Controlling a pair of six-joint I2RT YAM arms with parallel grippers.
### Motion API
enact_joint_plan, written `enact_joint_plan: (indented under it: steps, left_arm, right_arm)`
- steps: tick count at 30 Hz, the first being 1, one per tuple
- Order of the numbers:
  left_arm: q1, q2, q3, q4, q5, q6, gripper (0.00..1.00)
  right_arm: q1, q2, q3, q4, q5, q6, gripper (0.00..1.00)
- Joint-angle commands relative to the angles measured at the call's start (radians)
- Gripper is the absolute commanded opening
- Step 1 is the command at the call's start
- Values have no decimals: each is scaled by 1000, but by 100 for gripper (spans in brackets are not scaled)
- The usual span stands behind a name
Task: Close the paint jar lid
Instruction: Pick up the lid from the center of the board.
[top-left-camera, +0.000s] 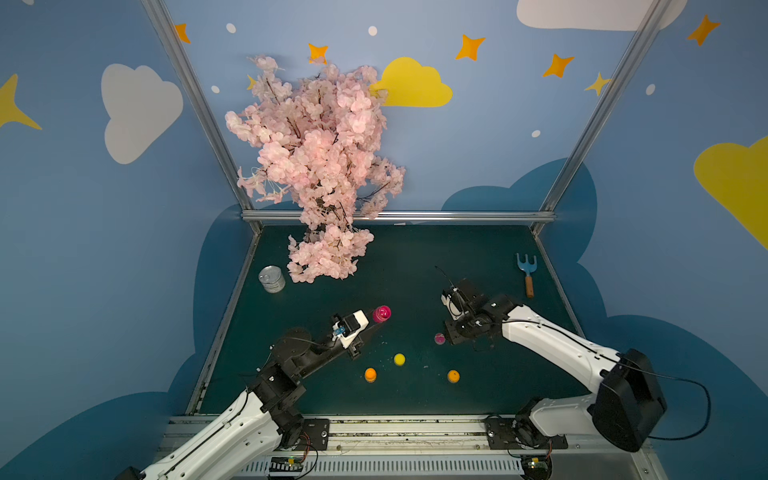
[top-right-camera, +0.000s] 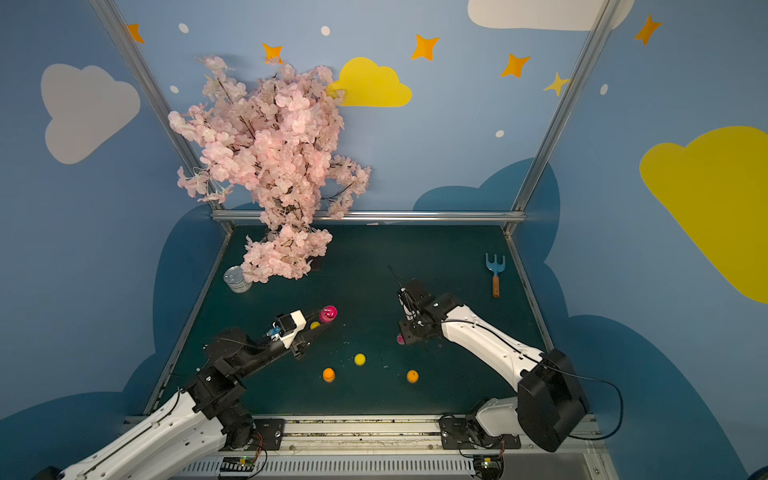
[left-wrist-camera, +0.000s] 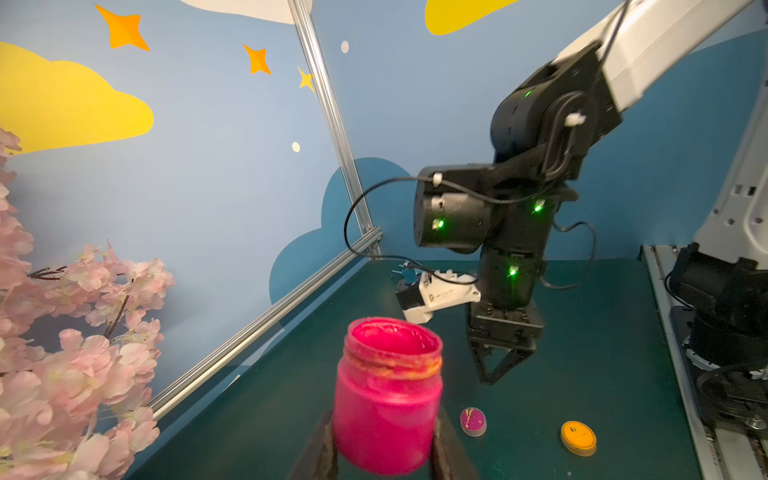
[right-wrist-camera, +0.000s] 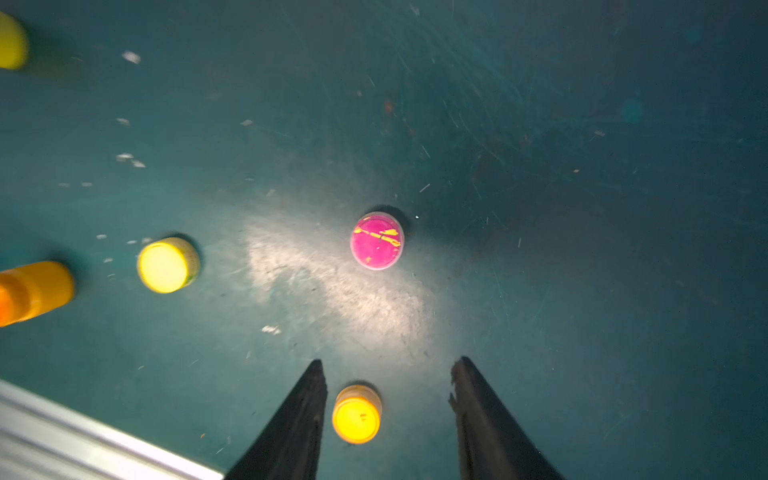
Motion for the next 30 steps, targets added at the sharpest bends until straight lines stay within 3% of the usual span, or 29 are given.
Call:
enact_joint_plan:
  steps: [1, 13, 30]
  left_arm:
    - [3, -25, 19, -82, 33, 10, 25]
    - [3, -26, 21, -87, 39, 14, 26]
    - [3, -22, 18, -84, 36, 15, 26]
  right_arm:
    - [19, 72, 31, 19, 35, 2, 48]
    - [51, 214, 8, 164, 67, 5, 51]
    - [56, 291, 20, 188, 70, 9, 44]
